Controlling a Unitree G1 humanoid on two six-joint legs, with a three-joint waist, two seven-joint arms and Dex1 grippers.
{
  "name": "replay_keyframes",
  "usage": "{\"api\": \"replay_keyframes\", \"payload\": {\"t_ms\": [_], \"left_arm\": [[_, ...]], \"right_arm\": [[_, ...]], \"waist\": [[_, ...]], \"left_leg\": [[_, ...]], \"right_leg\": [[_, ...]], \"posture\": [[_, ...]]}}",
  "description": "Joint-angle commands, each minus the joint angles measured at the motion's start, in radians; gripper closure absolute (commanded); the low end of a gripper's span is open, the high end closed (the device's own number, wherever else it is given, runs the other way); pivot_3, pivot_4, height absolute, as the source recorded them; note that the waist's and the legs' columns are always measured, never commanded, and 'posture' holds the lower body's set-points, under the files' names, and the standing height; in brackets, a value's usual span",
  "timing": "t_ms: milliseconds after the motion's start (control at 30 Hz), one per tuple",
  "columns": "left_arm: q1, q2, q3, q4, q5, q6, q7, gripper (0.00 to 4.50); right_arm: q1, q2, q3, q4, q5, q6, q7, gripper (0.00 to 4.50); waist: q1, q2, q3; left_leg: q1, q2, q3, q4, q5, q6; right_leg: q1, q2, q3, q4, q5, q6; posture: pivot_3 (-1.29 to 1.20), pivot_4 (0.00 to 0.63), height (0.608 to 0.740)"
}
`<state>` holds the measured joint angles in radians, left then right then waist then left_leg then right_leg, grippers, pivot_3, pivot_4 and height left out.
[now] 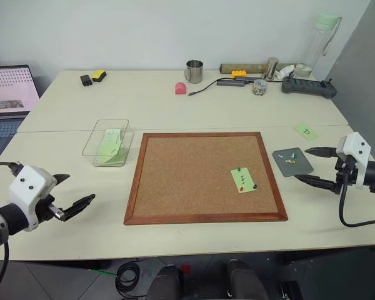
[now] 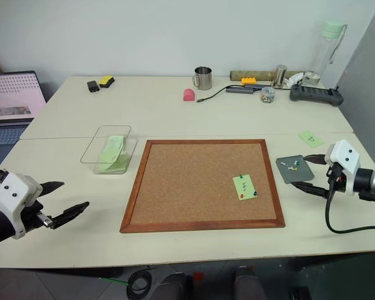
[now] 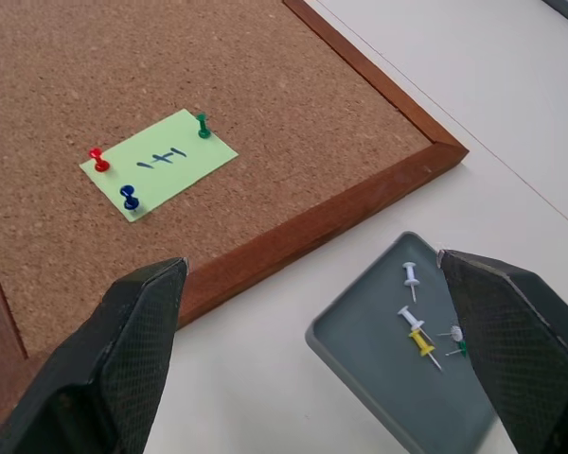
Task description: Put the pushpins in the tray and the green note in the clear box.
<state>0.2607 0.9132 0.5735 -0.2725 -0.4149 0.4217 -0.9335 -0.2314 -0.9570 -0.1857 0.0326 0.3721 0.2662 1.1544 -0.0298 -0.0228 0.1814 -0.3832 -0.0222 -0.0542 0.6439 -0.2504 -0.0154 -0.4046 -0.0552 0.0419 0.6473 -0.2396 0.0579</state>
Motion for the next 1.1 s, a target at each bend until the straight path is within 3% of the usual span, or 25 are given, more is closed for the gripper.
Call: {"api": "replay_keyframes", "payload": {"t_ms": [33, 67, 200, 367, 500, 567, 767, 1100], "left_arm": [[-0.052, 0.054, -0.024, -0.057, -0.063, 0.036, -0.066, 0.00], [-0.076, 0.054, -0.048, -0.075, -0.077, 0.051, -0.064, 0.00], [-0.137, 0.038, -0.108, -0.145, -0.131, 0.118, -0.047, 0.91], [-0.332, -0.054, -0.345, -0.227, -0.157, 0.176, 0.014, 1.93], [-0.441, -0.117, -0.528, -0.144, -0.064, 0.122, -0.004, 2.85], [-0.497, -0.162, -0.610, -0.081, -0.014, 0.073, -0.008, 3.09], [-0.576, -0.249, -0.751, 0.089, 0.109, -0.077, -0.043, 4.39], [-0.621, -0.383, -0.811, 0.358, 0.216, -0.275, -0.041, 4.47]], "right_arm": [[0.014, 0.009, -0.035, -0.145, 0.045, 0.060, -0.043, 0.04], [0.016, 0.017, -0.036, -0.169, 0.050, 0.071, -0.056, 0.04], [0.017, 0.029, -0.027, -0.291, 0.077, 0.162, -0.117, 0.00], [-0.037, 0.027, -0.030, -0.310, 0.147, 0.283, -0.134, 0.00], [-0.077, 0.032, -0.014, -0.275, 0.142, 0.283, -0.132, 0.00], [-0.096, 0.032, 0.010, -0.262, 0.121, 0.269, -0.128, 0.00], [-0.127, 0.063, 0.113, -0.254, 0.057, 0.227, -0.130, 0.00], [-0.245, 0.203, 0.288, -0.096, -0.089, 0.170, -0.173, 0.00]], "waist": [[0.000, 0.000, 0.000], [0.000, 0.000, 0.000], [-0.001, 0.000, 0.000], [0.007, 0.000, 0.000], [0.006, -0.002, 0.000], [0.005, -0.001, 0.000], [-0.001, -0.002, 0.000], [0.000, -0.002, 0.000]], "left_leg": [[0.000, 0.000, 0.000, 0.000, 0.000, 0.000], [0.000, 0.000, 0.000, 0.000, 0.000, 0.000], [0.000, 0.000, 0.000, 0.001, 0.000, 0.000], [-0.001, 0.000, -0.002, 0.001, 0.000, 0.000], [-0.002, -0.002, -0.001, 0.002, 0.000, 0.000], [-0.001, -0.002, 0.000, 0.002, 0.000, 0.000], [-0.002, -0.001, 0.002, 0.002, 0.000, 0.000], [-0.003, -0.002, 0.000, 0.003, 0.000, 0.000]], "right_leg": [[0.000, 0.000, 0.000, 0.000, 0.000, 0.000], [0.000, 0.000, 0.000, 0.000, 0.000, 0.000], [0.000, 0.000, 0.001, -0.001, 0.000, 0.001], [0.000, 0.000, 0.000, 0.000, 0.001, 0.001], [0.000, 0.000, 0.002, -0.002, 0.002, 0.003], [0.000, 0.000, 0.001, -0.001, 0.002, 0.003], [0.000, 0.001, 0.002, -0.001, 0.002, 0.003], [-0.001, 0.001, 0.001, -0.001, 0.002, 0.003]], "posture": [[0.00, 0.150, 0.740], [0.00, 0.150, 0.740], [0.00, 0.150, 0.740], [0.00, 0.150, 0.740], [0.00, 0.150, 0.740], [0.00, 0.150, 0.740], [0.00, 0.150, 0.740], [0.00, 0.150, 0.740]]}}
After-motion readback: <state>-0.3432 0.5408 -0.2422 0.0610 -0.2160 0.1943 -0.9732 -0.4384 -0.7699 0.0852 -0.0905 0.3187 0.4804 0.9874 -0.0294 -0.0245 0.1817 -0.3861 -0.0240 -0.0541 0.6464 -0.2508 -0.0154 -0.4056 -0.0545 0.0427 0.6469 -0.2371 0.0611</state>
